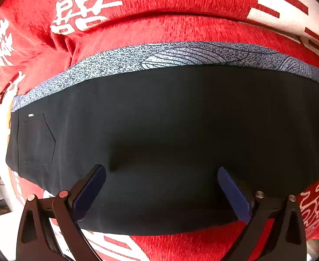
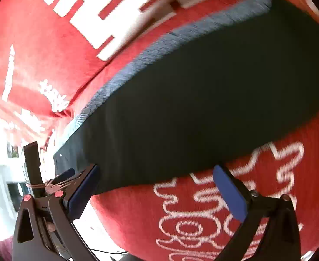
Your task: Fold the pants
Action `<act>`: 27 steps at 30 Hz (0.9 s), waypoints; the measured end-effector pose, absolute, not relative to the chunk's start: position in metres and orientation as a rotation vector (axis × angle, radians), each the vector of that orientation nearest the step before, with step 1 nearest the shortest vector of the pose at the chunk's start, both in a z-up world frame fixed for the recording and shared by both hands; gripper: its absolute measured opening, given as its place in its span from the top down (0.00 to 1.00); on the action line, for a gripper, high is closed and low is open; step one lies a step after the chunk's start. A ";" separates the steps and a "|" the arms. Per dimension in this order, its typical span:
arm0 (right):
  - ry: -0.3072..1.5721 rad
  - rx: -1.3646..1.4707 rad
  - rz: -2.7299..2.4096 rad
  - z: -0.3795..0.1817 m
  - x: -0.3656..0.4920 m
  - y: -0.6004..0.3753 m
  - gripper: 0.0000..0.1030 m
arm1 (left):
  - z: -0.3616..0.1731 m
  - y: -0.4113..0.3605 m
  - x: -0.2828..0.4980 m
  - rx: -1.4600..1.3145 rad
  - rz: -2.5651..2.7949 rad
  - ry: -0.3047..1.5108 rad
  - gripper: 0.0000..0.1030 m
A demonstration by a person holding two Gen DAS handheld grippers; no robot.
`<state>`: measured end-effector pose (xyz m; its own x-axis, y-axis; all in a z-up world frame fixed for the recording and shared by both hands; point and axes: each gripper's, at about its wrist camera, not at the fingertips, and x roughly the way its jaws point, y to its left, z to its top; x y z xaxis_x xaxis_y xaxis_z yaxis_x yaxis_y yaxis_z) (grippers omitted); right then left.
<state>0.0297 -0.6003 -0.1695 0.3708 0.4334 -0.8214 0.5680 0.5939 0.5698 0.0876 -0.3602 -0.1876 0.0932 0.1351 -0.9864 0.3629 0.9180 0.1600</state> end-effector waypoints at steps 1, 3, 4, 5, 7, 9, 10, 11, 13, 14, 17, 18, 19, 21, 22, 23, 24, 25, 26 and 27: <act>1.220 1.029 -0.109 -0.169 0.023 -0.603 0.04 | -0.187 -0.361 0.089 0.418 -0.170 1.489 0.00; 1.177 1.052 -0.130 -0.165 0.011 -0.611 0.16 | -0.182 -0.367 0.089 0.434 -0.165 1.475 0.00; 1.156 1.058 -0.151 -0.162 0.003 -0.618 0.21 | -0.179 -0.371 0.087 0.431 -0.182 1.468 0.00; 1.146 1.064 -0.163 -0.161 -0.002 -0.623 0.31 | -0.174 -0.378 0.085 0.424 -0.214 1.460 0.00; 1.126 1.087 -0.197 -0.160 -0.013 -0.636 0.45 | -0.167 -0.393 0.080 0.422 -0.257 1.441 0.00; 1.107 1.104 -0.226 -0.160 -0.023 -0.648 0.48 | -0.161 -0.412 0.076 0.420 -0.308 1.421 0.00; 1.097 1.105 -0.249 -0.161 -0.028 -0.653 0.48 | -0.158 -0.421 0.074 0.418 -0.332 1.410 0.00; 1.088 1.112 -0.266 -0.161 -0.031 -0.658 0.48 | -0.157 -0.432 0.073 0.416 -0.355 1.400 0.00; 1.053 1.139 -0.327 -0.161 -0.043 -0.667 0.48 | -0.158 -0.453 0.071 0.414 -0.388 1.387 0.00; 1.039 1.152 -0.343 -0.161 -0.048 -0.672 0.48 | -0.162 -0.462 0.071 0.414 -0.395 1.386 0.00; 0.996 1.180 -0.391 -0.162 -0.060 -0.680 0.47 | -0.178 -0.476 0.070 0.441 -0.390 1.385 0.00; 0.989 1.192 -0.397 -0.164 -0.062 -0.681 0.47 | -0.183 -0.478 0.070 0.444 -0.384 1.391 0.00; 0.985 1.199 -0.407 -0.167 -0.063 -0.683 0.46 | -0.186 -0.477 0.070 0.430 -0.380 1.394 0.00; 0.944 1.219 -0.414 -0.173 -0.065 -0.686 0.46 | -0.186 -0.474 0.072 0.383 -0.379 1.389 0.00; 0.917 1.214 -0.413 -0.173 -0.064 -0.688 0.46 | -0.186 -0.472 0.070 0.378 -0.385 1.385 0.00; 0.898 1.205 -0.408 -0.172 -0.061 -0.690 0.46 | -0.186 -0.471 0.070 0.377 -0.395 1.377 0.00; 0.883 1.198 -0.400 -0.172 -0.058 -0.691 0.46 | -0.186 -0.471 0.070 0.378 -0.400 1.373 0.00; 0.872 1.195 -0.392 -0.172 -0.053 -0.691 0.46 | -0.186 -0.470 0.071 0.381 -0.407 1.369 0.00; 0.861 1.189 -0.387 -0.174 -0.044 -0.692 0.42 | -0.187 -0.470 0.071 0.382 -0.410 1.368 0.00; 0.854 1.184 -0.388 -0.175 -0.039 -0.692 0.40 | -0.187 -0.470 0.071 0.380 -0.413 1.368 0.00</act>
<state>-0.0388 -0.6923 -0.1750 0.6375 0.1600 -0.7536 0.6729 0.3607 0.6458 0.0712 -0.4702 -0.1871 0.1522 -0.0622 -0.9864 0.4940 0.8692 0.0214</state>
